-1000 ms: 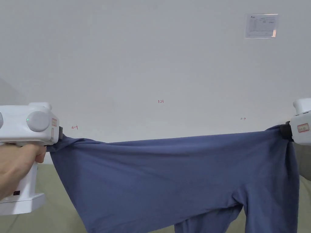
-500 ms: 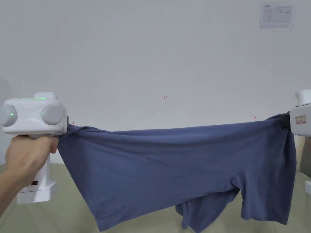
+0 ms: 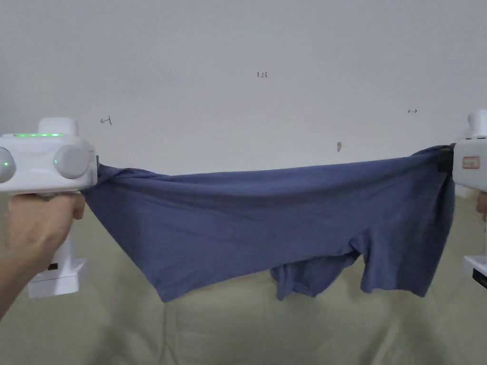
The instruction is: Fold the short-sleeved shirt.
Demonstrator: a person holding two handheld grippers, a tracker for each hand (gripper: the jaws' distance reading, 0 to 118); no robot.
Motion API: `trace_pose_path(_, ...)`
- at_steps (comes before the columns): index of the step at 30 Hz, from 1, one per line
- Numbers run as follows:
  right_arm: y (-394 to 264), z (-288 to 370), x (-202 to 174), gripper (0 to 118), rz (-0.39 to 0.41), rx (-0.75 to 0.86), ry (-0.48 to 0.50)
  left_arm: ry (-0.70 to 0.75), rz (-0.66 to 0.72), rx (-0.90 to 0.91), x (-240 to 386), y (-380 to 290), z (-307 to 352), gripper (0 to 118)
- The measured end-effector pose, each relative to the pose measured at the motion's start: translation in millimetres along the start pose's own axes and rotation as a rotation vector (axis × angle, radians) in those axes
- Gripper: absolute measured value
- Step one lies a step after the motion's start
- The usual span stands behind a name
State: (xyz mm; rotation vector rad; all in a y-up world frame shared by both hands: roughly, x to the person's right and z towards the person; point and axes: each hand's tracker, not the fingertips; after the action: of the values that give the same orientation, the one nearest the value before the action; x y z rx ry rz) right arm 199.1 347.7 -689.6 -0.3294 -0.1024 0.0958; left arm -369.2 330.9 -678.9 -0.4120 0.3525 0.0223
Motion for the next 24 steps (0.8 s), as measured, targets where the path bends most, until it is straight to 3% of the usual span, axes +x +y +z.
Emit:
trace_pose_path(7, -109, 43, 9, 10, -0.021, -0.125, 0.027, -0.061, -0.054, -0.185, -20, -118, 28, 0)
trace_pose_path(15, -236, 149, 26, 10, -0.034, -0.243, 0.053, -0.109, -0.075, -0.308, -59, -229, 97, 0)
trace_pose_path(24, -328, 219, 49, 10, -0.075, -0.402, 0.060, -0.131, -0.063, -0.418, -95, -302, 164, 0)
